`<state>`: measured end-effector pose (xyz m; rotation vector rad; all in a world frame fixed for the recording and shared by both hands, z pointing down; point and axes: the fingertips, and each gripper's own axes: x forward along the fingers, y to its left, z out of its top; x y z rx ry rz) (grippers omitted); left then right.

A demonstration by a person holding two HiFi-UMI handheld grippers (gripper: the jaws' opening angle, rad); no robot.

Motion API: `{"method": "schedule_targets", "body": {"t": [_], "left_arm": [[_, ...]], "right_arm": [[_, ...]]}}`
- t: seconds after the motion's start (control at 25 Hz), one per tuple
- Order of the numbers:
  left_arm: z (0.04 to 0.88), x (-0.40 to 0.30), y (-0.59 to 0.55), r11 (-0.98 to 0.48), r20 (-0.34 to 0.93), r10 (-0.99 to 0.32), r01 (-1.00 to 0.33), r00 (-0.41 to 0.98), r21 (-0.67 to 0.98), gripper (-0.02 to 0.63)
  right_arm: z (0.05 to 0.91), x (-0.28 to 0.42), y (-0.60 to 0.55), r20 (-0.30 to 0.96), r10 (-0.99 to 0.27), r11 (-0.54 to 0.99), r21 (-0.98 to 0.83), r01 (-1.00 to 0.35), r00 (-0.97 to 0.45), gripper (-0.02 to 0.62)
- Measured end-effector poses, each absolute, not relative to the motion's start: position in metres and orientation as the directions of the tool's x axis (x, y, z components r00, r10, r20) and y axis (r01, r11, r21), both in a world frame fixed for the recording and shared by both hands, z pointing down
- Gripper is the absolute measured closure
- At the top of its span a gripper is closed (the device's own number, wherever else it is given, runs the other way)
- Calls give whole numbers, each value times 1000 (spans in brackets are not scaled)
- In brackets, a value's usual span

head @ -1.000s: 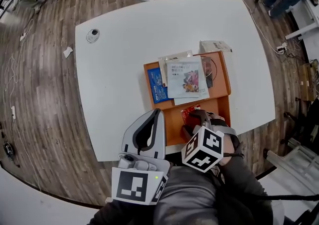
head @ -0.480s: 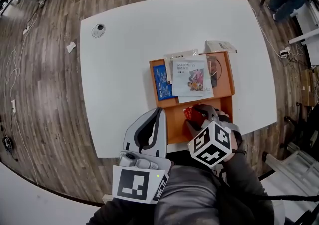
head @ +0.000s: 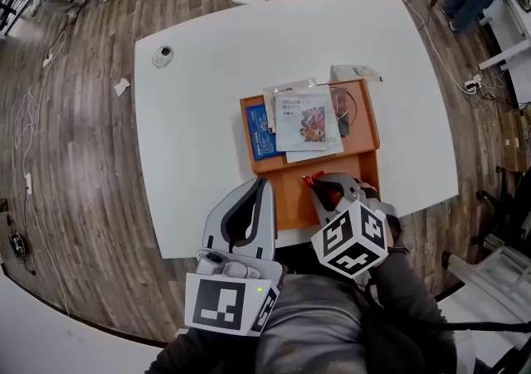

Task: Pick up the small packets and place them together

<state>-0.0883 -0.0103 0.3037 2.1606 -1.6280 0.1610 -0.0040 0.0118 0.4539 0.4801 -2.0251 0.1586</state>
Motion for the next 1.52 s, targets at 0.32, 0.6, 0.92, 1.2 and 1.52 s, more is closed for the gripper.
{"method": "schedule_targets", "body": {"t": [0.32,0.6,0.92,1.2,1.52], "left_arm": [[264,-52,12,-291,286,-894,-932,346,217,606],[249,-35,17,-334,253,-892,-923,375,191,606],[237,-41,-16,-354,227,-895,-922,383,158,606],[249,-64,-48,-330,259,-892,-926,370,184,606],[267,-72,-67,-312,290,-884,-925,367,219,606]], "right_arm": [[387,7,27,775,-357,885,101,-455,-521,563],[354,38,10,709,-483,819,158,-552,-514,563],[330,57,-56,653,-586,741,191,-644,-480,563],[352,50,-104,679,-567,730,153,-666,-467,561],[381,41,-114,732,-501,762,121,-636,-462,544]]}}
